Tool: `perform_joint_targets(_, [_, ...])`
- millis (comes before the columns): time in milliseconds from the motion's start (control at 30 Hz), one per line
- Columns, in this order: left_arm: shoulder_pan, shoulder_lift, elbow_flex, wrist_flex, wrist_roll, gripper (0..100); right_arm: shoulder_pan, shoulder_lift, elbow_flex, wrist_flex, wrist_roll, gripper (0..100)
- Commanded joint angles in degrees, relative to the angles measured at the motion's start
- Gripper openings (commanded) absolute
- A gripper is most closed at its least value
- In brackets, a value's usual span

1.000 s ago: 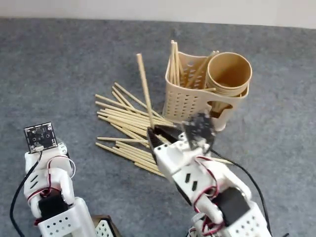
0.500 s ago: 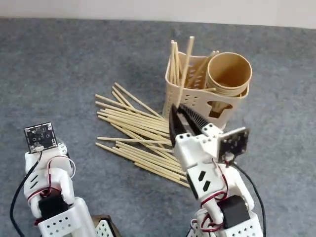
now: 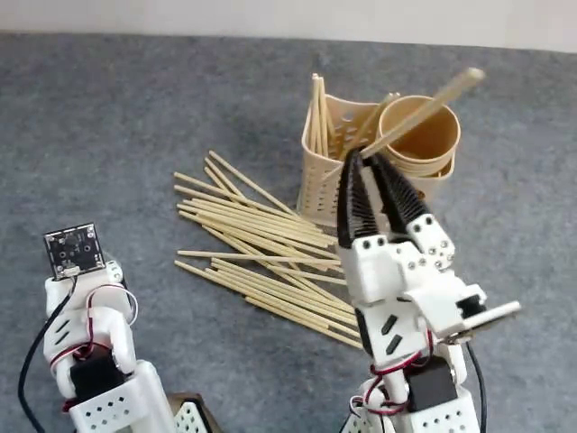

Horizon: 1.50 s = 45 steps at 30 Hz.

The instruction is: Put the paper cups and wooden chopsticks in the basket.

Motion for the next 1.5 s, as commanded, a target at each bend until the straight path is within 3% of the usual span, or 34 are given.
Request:
perform_joint_targets(0, [-0.4, -0.4, -0.7, -1.1, -0.5, 8, 0.6, 9.9, -3.7, -6.9, 4.9, 0.5])
perform_joint_targets(367, [-0.4, -0.4, -0.6, -1.2, -0.5, 8, 0.6, 34.0, -13.0, -18.2, 12.5, 0.5])
perform_joint_targets(567, [-0.4, -0.4, -0.6, -1.2, -0.5, 8, 0.7, 41.1, -13.0, -20.5, 13.0, 0.5])
perform_joint_targets(700, [-0.3, -0.4, -0.6, -1.2, -0.5, 8, 0.7, 43.5, -13.0, -20.4, 13.1, 1.1])
perform_joint_targets(867, [-0.3, -0.4, -0.6, -1.2, -0.5, 8, 1.5, 43.8, -13.0, -20.0, 12.8, 13.0])
perform_joint_targets(1067, [-0.2, -0.4, -0.6, -1.2, -0.5, 8, 3.1, 39.7, -12.6, -19.6, 13.0, 8.2])
perform_joint_targets(1467, [1.5, -0.4, -0.6, -0.8, -0.5, 8, 6.5, 19.7, -13.0, 17.0, 13.2, 0.8])
